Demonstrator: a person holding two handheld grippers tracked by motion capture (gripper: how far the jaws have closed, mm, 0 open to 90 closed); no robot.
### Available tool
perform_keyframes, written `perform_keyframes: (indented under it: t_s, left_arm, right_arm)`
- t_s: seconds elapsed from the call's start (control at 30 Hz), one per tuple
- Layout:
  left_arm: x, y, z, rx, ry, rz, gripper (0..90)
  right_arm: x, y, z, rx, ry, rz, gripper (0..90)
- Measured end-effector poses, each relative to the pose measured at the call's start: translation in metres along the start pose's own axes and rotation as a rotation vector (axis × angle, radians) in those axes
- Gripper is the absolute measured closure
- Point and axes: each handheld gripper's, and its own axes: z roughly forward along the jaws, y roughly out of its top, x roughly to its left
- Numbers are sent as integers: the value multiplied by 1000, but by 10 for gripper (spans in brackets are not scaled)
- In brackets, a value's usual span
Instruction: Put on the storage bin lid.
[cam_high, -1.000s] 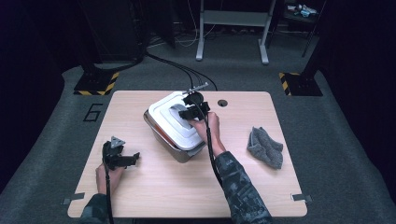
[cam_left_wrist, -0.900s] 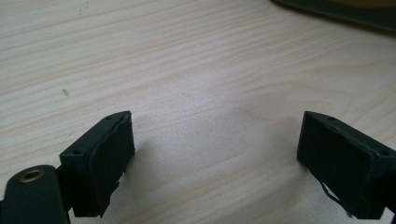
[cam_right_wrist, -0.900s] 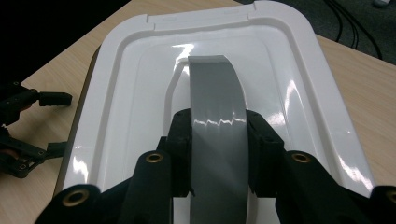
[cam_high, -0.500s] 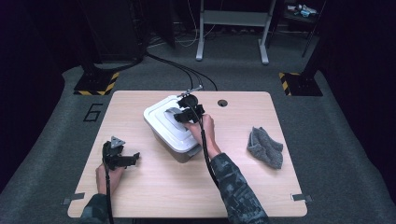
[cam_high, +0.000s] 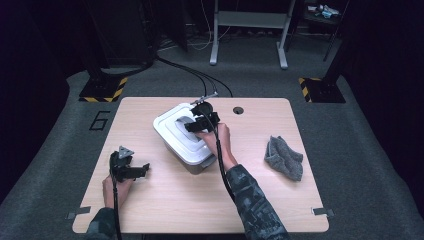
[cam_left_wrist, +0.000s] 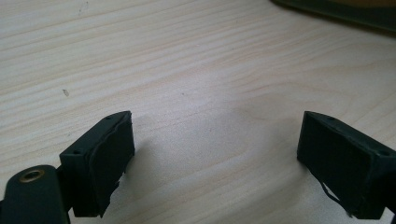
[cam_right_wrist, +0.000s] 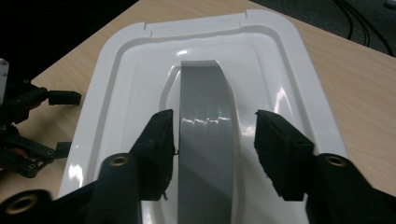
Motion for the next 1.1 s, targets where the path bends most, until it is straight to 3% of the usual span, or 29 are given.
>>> perform_keyframes:
  t_s: [0.07, 0.17, 0.27, 0.5, 0.57, 0.8, 1.1]
  left_arm:
    - [0, 0, 0, 0, 0, 0, 108]
    - [0, 0, 0, 2, 0, 2, 108]
    - [0, 0, 0, 2, 0, 2, 108]
    - [0, 0, -1, 10, -1, 4, 108]
    - [0, 0, -1, 12, -2, 5, 108]
    - [0, 0, -1, 13, -2, 6, 108]
    - [0, 0, -1, 14, -3, 6, 108]
  right_arm:
    - [-3, 0, -4, -8, -1, -9, 312]
    - [-7, -1, -11, -11, 4, -20, 204]
    - [-11, -2, -20, -26, 3, -24, 147]
    - [-19, -10, -45, -51, -4, -33, 84]
    - [-22, -13, -51, -67, -14, -61, 73]
    - [-34, -35, -81, -93, -40, -44, 47]
    - [-47, -68, -104, -112, -86, -50, 43]
